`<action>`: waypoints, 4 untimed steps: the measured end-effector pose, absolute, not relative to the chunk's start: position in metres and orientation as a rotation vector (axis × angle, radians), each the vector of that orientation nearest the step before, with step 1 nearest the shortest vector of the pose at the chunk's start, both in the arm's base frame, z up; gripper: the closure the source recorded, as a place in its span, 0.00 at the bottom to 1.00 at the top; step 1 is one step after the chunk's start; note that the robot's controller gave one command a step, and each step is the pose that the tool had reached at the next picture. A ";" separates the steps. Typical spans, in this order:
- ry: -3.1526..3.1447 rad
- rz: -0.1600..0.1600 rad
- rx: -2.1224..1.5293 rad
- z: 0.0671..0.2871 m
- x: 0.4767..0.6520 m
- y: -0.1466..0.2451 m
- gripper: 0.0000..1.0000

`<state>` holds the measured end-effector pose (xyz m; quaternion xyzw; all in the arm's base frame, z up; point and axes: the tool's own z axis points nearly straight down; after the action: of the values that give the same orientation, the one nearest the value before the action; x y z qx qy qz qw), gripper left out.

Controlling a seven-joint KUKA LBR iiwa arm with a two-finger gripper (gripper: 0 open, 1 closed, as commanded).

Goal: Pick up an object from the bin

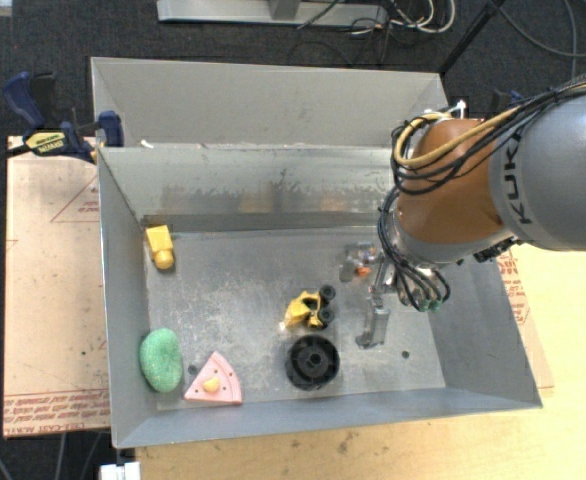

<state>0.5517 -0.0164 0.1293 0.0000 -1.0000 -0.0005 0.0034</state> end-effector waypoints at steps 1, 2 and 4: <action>-3.142 -0.001 0.000 0.134 0.554 -0.016 0.00; -3.147 0.001 0.070 0.098 0.567 0.012 0.00; -3.142 -0.002 0.001 0.097 0.537 0.047 1.00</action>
Offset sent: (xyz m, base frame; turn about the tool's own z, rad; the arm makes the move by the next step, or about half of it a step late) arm 0.0200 0.0482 -0.0563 -0.0722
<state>0.5373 0.0472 0.0965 0.0003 -1.0000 -0.0006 -0.0003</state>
